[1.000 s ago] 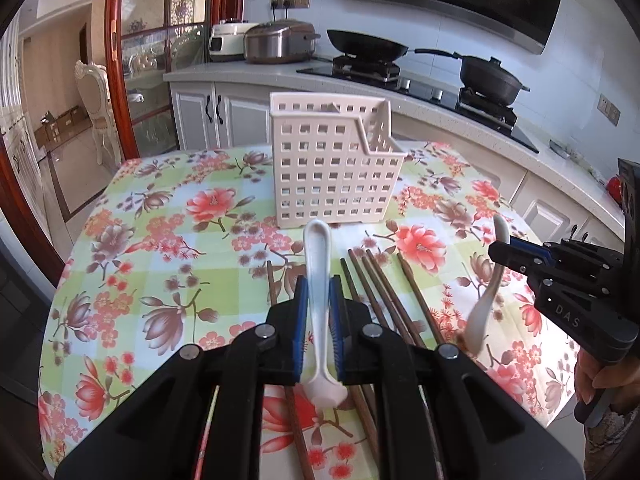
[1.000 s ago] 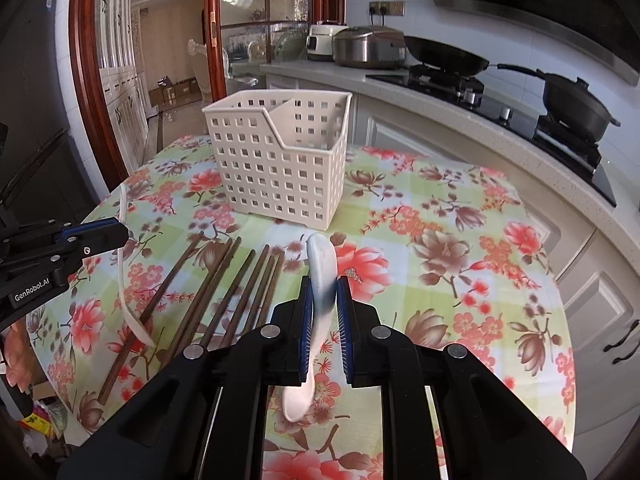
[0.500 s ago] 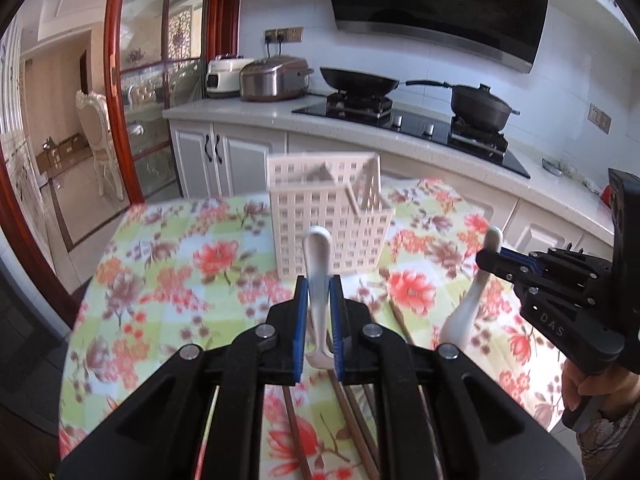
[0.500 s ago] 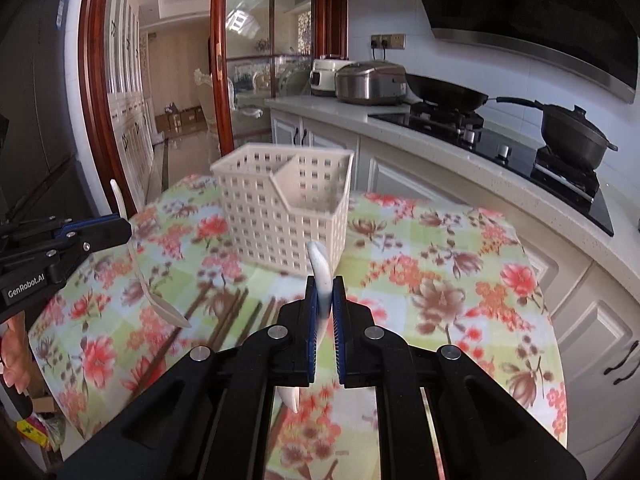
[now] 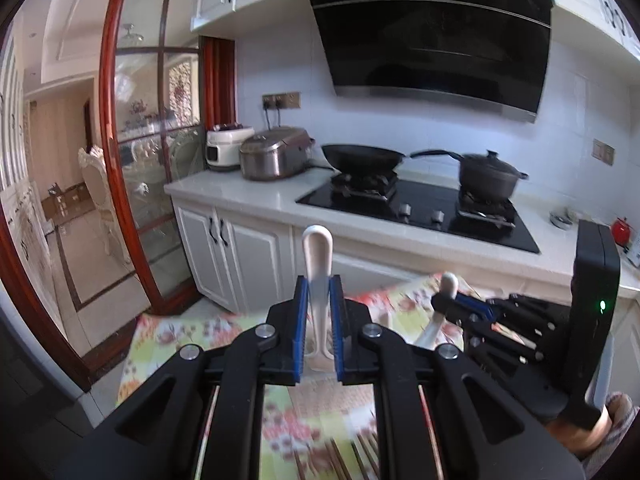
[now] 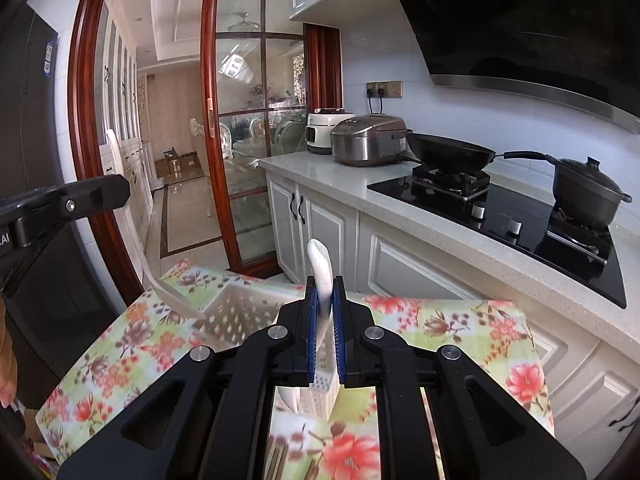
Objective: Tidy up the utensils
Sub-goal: 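Lower the spoon into the white caddy with the left tool while the right tool drops its spoon in, then grasp a brown chopstick with the left tool while the right tool grasps another chopstick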
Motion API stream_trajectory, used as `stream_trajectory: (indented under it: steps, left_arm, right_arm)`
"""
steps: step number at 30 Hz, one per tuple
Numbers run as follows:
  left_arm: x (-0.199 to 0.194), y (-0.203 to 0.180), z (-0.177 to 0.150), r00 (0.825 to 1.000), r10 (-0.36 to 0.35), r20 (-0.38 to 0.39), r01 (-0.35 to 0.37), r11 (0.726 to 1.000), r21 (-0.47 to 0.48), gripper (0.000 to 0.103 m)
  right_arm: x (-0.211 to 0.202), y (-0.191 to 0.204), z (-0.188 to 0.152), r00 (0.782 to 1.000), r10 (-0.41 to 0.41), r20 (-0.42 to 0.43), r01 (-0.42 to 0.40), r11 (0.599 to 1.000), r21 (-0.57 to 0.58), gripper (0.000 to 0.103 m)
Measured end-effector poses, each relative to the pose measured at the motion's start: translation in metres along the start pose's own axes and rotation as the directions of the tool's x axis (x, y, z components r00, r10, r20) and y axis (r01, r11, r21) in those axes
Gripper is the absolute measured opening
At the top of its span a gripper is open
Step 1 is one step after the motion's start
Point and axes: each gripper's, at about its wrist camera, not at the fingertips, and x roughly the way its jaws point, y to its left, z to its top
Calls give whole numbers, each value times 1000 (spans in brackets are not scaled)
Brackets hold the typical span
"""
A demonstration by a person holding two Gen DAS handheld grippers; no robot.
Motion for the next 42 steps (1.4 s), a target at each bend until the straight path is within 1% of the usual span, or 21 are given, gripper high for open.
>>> stream_trajectory:
  steps: [2, 5, 9, 12, 15, 19, 21, 22, 23, 24, 25, 27, 28, 29, 30, 31, 33, 35, 37, 39, 42]
  left_arm:
    - [16, 5, 5, 1000, -7, -15, 6, 1000, -19, 11]
    - [44, 15, -1, 999, -18, -46, 15, 999, -52, 11]
    - [76, 24, -24, 996, -21, -91, 14, 997, -78, 11]
    - [98, 28, -44, 993, -17, -120, 7, 996, -87, 11]
    - [110, 28, -58, 991, -15, -136, 4, 997, -79, 11]
    - [117, 29, -73, 991, 9, -135, -19, 997, -72, 12]
    - [115, 32, -77, 991, 19, -133, -29, 997, -77, 19]
    - [115, 34, -78, 991, 21, -130, -31, 996, -80, 27]
    - [114, 35, -80, 992, 22, -128, -33, 996, -82, 36]
    - [113, 36, -81, 992, 26, -122, -36, 996, -83, 39]
    - [111, 37, -82, 992, 32, -120, -41, 996, -80, 39]
    - [107, 38, -83, 991, 51, -120, -61, 995, -74, 39]
    - [103, 38, -83, 991, 60, -118, -69, 995, -74, 42]
    - [98, 38, -83, 991, 71, -112, -80, 994, -76, 52]
    - [92, 39, -83, 992, 85, -98, -93, 992, -80, 57]
    - [80, 40, -84, 991, 111, -68, -116, 990, -83, 65]
    - [61, 40, -87, 988, 150, -27, -151, 984, -90, 72]
    - [45, 40, -91, 985, 174, 3, -173, 979, -104, 82]
    - [27, 39, -101, 980, 199, 32, -194, 974, -118, 88]
    - [10, 34, -113, 977, 206, 48, -199, 973, -118, 92]
    - [-15, 28, -130, 977, 200, 76, -190, 974, -123, 98]
  right_arm:
    - [13, 0, 5, 1000, 0, -6, 0, 1000, 0, 10]
    - [34, -1, 4, 1000, 5, -24, -5, 1000, 0, 10]
    - [63, -3, -8, 997, 19, -72, -18, 1000, 10, 10]
    - [77, -2, -20, 995, 27, -101, -26, 1000, 14, 10]
    - [88, -2, -29, 992, 43, -118, -40, 999, 34, 10]
    - [94, 1, -33, 991, 37, -128, -35, 999, 24, 11]
    - [93, 2, -34, 991, 34, -127, -32, 999, 18, 14]
    - [93, 2, -34, 991, 33, -130, -31, 999, 18, 23]
    - [92, 2, -34, 991, 31, -130, -29, 999, 21, 36]
    - [92, 2, -33, 991, 29, -128, -27, 999, 24, 42]
    - [91, 2, -33, 992, 28, -125, -25, 999, 25, 43]
    - [88, 2, -33, 992, 18, -124, -15, 999, 29, 43]
    - [84, 1, -33, 993, 18, -121, -14, 999, 36, 43]
    - [80, 0, -33, 993, 17, -114, -12, 999, 40, 43]
    - [72, -1, -33, 995, 10, -102, -6, 999, 39, 43]
    - [65, 0, -34, 996, 4, -90, -1, 999, 37, 43]
    - [49, 0, -38, 998, -4, -61, 6, 999, 35, 43]
    - [32, 2, -44, 999, -13, -36, 14, 999, 30, 43]
    - [13, 6, -51, 1000, -24, -2, 24, 999, 22, 43]
    - [-7, 9, -61, 999, -24, 26, 24, 1000, 19, 44]
    - [-33, 12, -77, 998, -24, 62, 23, 1000, 18, 52]
